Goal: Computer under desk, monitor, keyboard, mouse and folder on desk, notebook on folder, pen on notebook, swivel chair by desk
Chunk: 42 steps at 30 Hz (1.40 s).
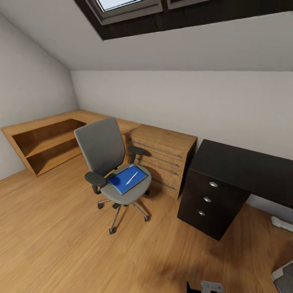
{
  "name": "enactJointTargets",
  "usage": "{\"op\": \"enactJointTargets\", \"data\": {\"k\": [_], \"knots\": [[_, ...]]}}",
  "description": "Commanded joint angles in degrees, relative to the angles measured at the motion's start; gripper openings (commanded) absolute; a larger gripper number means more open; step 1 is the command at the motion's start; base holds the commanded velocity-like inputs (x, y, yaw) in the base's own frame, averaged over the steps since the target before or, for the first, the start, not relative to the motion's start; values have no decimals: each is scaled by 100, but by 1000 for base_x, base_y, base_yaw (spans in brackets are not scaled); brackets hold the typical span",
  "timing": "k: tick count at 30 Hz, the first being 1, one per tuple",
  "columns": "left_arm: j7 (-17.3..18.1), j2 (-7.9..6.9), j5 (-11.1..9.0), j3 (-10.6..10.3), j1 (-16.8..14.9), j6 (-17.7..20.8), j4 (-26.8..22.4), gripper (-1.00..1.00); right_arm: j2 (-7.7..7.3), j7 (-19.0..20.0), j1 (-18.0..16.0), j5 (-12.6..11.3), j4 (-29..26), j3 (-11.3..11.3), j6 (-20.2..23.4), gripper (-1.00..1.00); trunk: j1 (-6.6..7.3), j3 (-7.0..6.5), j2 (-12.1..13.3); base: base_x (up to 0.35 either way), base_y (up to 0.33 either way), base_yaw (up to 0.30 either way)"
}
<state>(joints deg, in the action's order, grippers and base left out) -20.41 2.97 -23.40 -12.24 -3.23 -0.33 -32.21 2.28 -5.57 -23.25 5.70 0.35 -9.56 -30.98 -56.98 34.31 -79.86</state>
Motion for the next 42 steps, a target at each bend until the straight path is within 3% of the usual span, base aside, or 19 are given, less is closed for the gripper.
{"op": "enactJointTargets", "data": {"k": [1, 6, 11, 13, 16, 20, 35, 42], "knots": [[-36, -10, -54, -41, -2, -24, -7, 100, 1, -34, -4, 58, 5, -36, -13, 100, 1, -1, -1, 0, 0, -203], [-18, -15, -53, -26, -2, -320, -5, 100, 1, -32, -4, 58, 1, -30, -31, 100, 1, -23, -1, 0, 0, -223], [-16, -1, -48, -51, -2, -1158, 22, 100, 2, -32, -4, 58, 4, -28, -46, 100, 1, -39, -1, 0, 0, -245], [-16, 1, -46, -60, -2, -1261, 116, 100, 5, -32, -4, 61, 6, -28, -47, 100, 1, -45, -1, 0, 0, -249], [-9, 9, -36, -68, -2, -1364, 525, 100, 13, -32, -4, 63, 8, -28, -48, 100, 1, -52, -1, 0, 0, -250], [-7, 11, -34, -68, -2, -1389, 627, 100, 17, -24, -4, 69, 13, -21, -31, 100, 1, -59, -1, -60, 47, -250], [0, 50, -33, -91, -2, -1417, 624, 100, 20, -23, -4, 64, 14, -33, -40, 100, 1, -60, -1, -53, 43, -179], [-3, 102, -26, -118, -2, -1839, 627, 100, 8, -15, -4, 68, 43, -46, -43, 100, 67, -114, 119, 0, 0, -12]]}}
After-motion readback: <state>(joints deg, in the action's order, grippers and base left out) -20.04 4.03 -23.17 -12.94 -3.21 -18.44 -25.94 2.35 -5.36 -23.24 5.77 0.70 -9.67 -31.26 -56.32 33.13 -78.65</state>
